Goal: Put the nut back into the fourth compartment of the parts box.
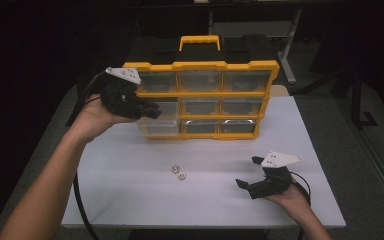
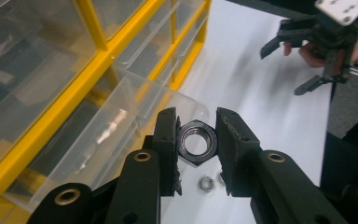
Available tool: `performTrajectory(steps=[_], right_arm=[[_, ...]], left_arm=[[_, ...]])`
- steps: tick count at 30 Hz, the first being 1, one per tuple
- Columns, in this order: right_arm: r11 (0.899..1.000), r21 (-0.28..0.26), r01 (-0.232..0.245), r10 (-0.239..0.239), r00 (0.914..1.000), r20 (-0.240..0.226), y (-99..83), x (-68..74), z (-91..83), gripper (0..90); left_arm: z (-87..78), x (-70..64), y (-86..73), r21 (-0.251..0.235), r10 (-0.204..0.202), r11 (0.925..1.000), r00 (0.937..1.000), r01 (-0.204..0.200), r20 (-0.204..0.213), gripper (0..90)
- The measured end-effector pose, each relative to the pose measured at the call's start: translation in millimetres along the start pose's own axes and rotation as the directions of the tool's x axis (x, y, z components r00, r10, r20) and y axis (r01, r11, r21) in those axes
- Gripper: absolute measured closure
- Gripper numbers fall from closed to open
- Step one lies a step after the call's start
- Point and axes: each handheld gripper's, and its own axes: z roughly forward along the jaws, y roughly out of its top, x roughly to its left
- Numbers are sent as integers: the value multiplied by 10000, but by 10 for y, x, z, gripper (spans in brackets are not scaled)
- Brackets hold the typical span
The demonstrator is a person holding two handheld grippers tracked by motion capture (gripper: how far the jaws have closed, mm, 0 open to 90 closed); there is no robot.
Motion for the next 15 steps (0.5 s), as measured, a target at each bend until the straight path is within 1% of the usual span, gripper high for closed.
performTrajectory(steps=[3,5,6,8,13,15], right_arm=[[10000,8,8,-8,10000,-7,0,-2,0,34],[10000,-4,-3,3,10000,-8,1,-1,0,35],[10000,-9,1,-1,10000,-14,1,0,0,35],[10000,-3,8,-8,10000,-17,0,0,-1,35],[10000,1,11,-11,10000,-21,0,-5,-2,35],[10000,17,16,-16,10000,-27,0,-4,1,35]], left_arm=[[53,50,-8,204,45,9998,9995,-38,-320,706],[92,82,-15,183,-85,9998,9988,94,-478,706],[98,98,-17,269,-60,9996,9986,74,-529,706],[137,131,-29,218,-260,9994,9979,273,-599,706],[207,202,-48,438,-363,9982,9963,398,-772,705],[231,214,-49,399,-484,9979,9958,516,-773,705]])
